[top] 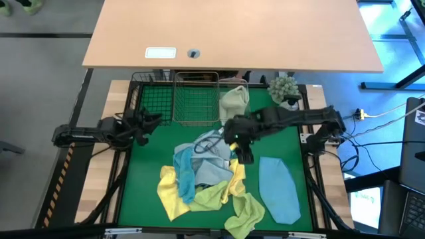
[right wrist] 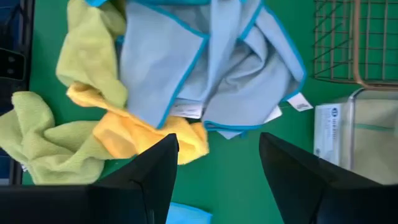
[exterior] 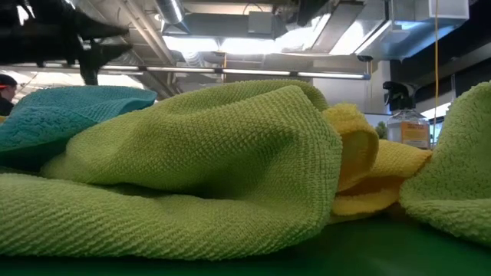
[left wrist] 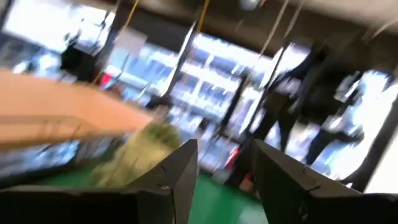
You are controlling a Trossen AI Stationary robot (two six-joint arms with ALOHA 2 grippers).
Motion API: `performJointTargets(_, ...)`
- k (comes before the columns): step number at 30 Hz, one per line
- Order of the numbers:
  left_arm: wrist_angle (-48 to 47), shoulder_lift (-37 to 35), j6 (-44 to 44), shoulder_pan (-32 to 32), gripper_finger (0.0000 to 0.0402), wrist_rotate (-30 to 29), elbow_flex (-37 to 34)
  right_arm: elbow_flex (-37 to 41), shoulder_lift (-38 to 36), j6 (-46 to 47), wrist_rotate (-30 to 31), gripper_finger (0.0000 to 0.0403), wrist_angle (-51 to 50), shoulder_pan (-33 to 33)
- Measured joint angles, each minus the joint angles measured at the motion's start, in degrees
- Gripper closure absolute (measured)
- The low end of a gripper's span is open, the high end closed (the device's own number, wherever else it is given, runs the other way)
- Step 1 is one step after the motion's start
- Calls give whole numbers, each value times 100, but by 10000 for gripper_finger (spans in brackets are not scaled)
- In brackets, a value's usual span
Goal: Sort microfiber towel by color & place in baskets
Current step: Put the blue microfiber cloth into the black wire basket
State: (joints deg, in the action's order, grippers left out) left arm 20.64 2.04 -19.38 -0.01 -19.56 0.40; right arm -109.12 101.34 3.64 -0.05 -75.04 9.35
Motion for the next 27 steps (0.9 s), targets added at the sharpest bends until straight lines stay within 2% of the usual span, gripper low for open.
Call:
performJointTargets(4, 1000, 488, 1, -3, 256, 420, 42, 0, 0, 215, 272, 178, -7, 335)
performJointTargets(9, 1018, 1559, 139, -128, 257, 606, 649, 0, 0, 252, 564, 178, -86, 629)
performJointTargets(12, 658, 2355, 482, -296, 257, 843, 1206, 0, 0, 426, 576, 178, -237, 736)
performJointTargets(15, -162, 3064, 597, -492, 257, 1036, 1756, 3, 0, 664, 745, 178, -488, 833)
performJointTargets(20, -1392, 3983, 297, -914, 257, 1716, 2362, 9, 0, 1000, 1164, 178, -836, 1049)
performJointTargets(23, -1502, 4393, 59, -1238, 257, 2027, 2472, 9, 0, 1089, 1312, 178, -858, 1158)
performJointTargets(27, -1369, 4880, 43, -1654, 257, 1885, 2486, 9, 0, 1110, 1369, 178, -857, 1219)
